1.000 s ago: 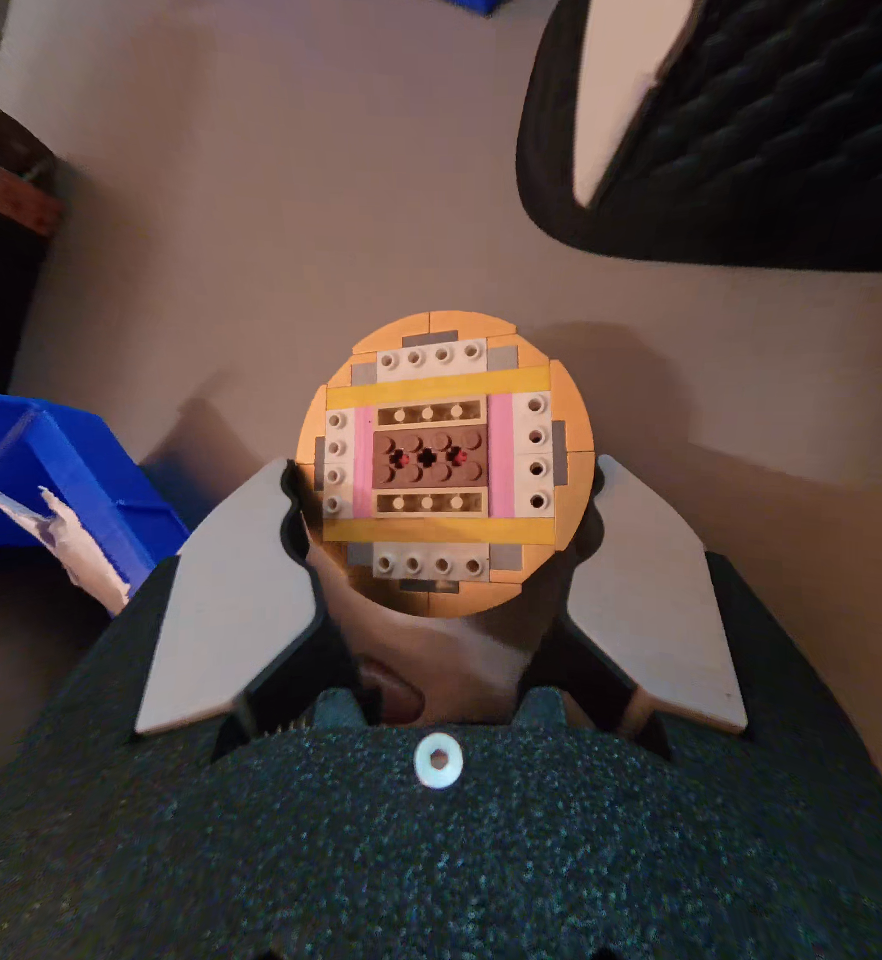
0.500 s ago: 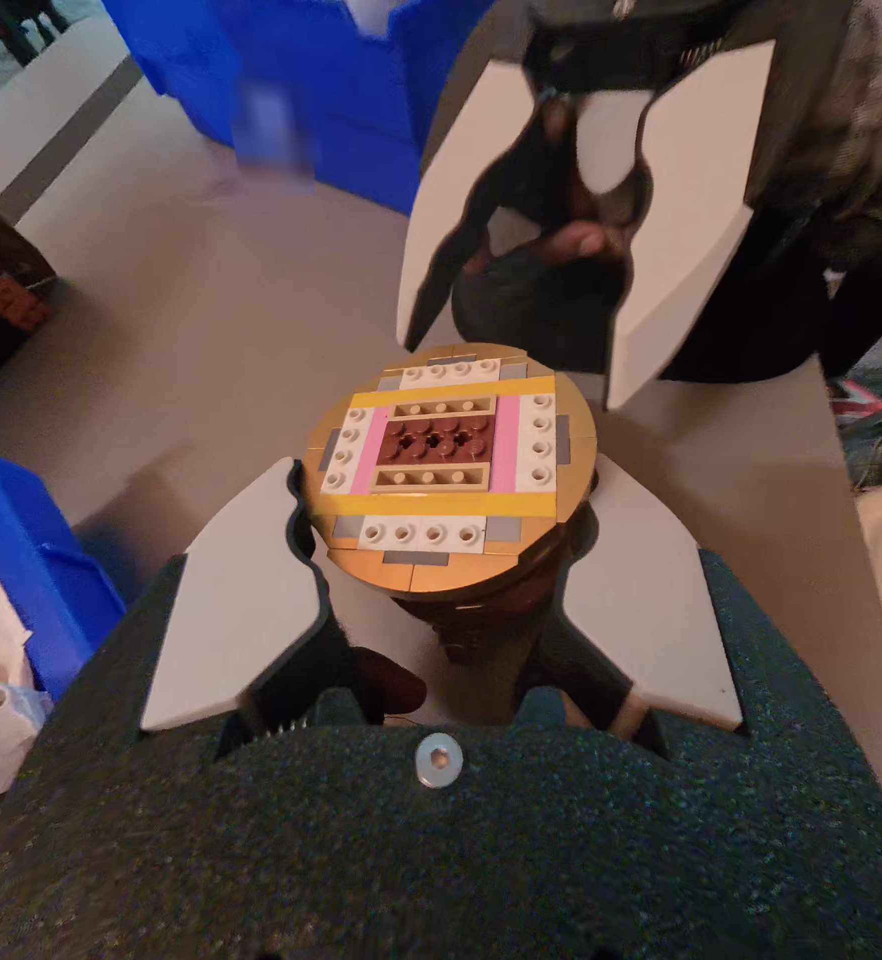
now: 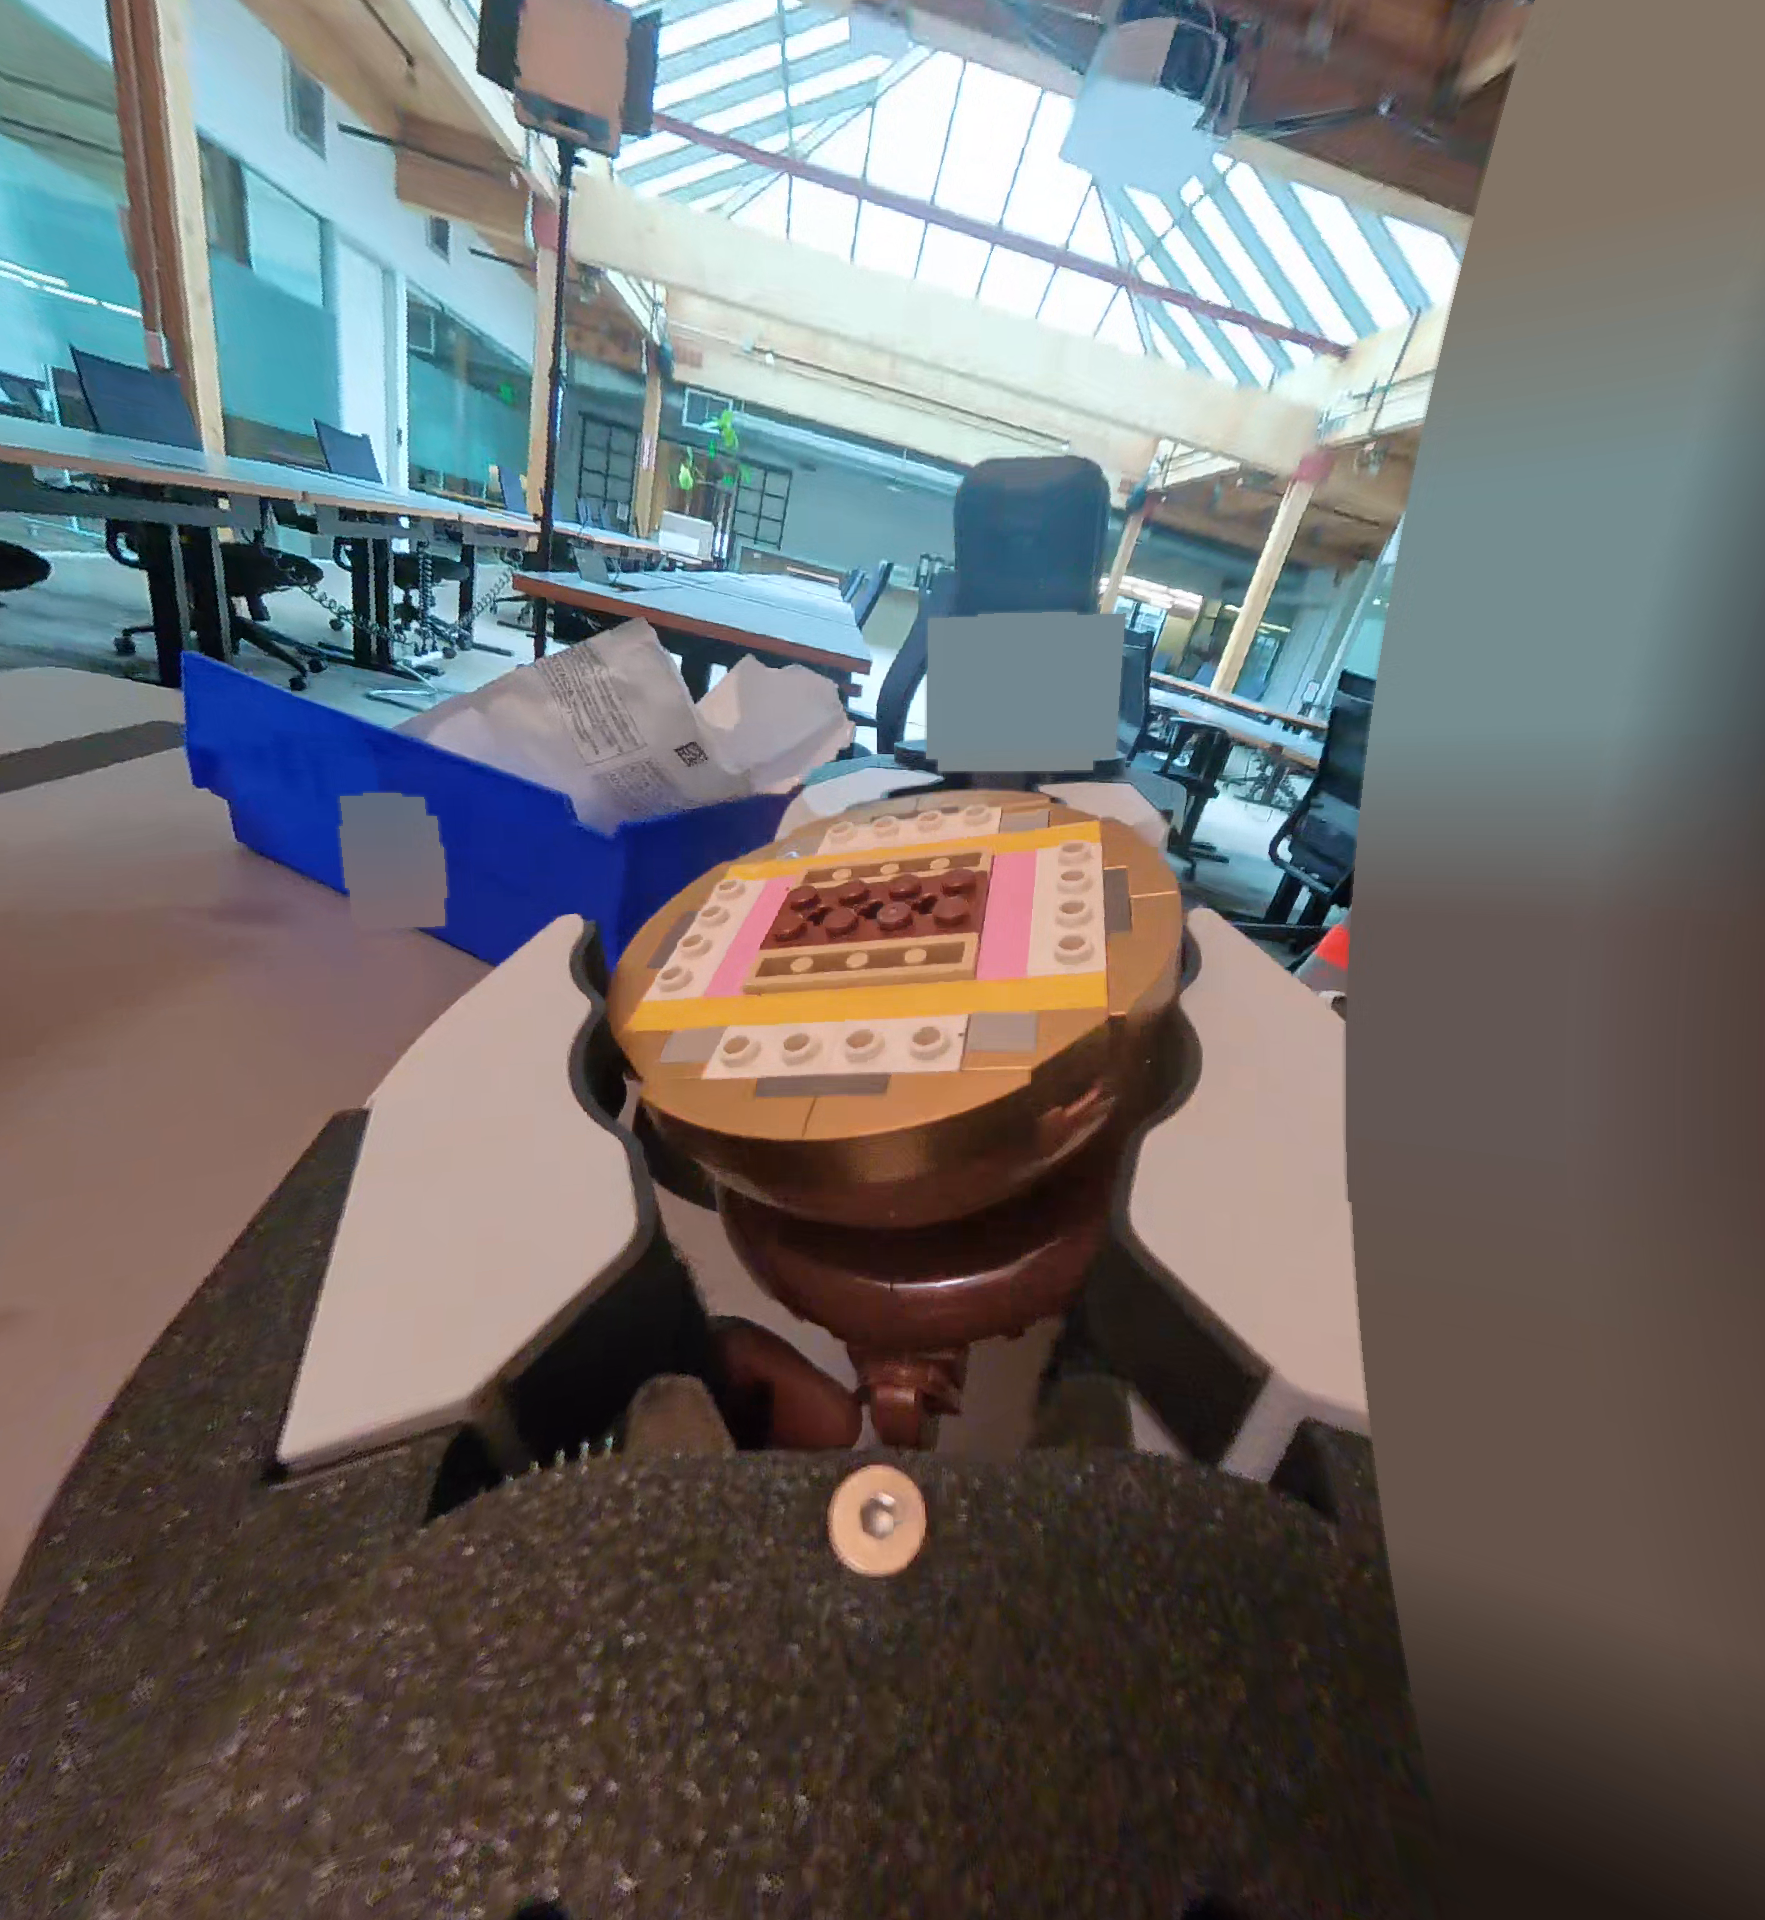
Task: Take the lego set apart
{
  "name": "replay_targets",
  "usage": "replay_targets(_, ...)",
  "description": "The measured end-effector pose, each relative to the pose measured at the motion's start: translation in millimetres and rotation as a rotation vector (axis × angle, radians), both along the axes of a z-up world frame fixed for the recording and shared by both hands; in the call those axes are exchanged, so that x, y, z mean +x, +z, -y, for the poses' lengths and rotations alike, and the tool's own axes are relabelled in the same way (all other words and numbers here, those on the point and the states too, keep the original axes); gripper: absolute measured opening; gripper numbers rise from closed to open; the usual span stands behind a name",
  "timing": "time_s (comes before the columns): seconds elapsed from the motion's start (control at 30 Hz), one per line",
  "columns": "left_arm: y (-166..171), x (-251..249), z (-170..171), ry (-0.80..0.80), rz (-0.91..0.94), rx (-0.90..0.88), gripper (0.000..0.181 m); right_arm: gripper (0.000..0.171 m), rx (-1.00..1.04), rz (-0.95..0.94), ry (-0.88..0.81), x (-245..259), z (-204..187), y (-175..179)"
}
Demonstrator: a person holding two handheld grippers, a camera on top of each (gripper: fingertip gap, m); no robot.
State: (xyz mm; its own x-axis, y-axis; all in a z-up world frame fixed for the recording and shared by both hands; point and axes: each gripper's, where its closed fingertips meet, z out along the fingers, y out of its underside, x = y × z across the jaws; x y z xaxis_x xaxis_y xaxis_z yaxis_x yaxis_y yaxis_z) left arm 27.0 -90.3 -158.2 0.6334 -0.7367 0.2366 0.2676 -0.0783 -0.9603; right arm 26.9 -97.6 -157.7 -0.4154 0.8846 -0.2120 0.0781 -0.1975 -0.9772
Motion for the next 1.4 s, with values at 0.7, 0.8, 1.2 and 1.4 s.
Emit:
replay_targets(0.7,-41,30,6,-0.135,-0.18,-0.107,0.1,0.024,0.944,-0.035,0.166,38,4,-4)
replay_targets(0.8,-56,30,3,-0.13,-0.236,-0.175,0.1,0.024,1.207,0.032,0.248,34,-2,-23)
replay_targets(1.2,-75,34,2,-0.166,-0.286,-0.269,0.1,0.007,1.342,0.051,0.364,35,-8,-41)
replay_targets(1.4,-79,35,4,-0.183,-0.298,-0.296,0.1,0.007,1.279,0.085,0.381,37,-6,-45)
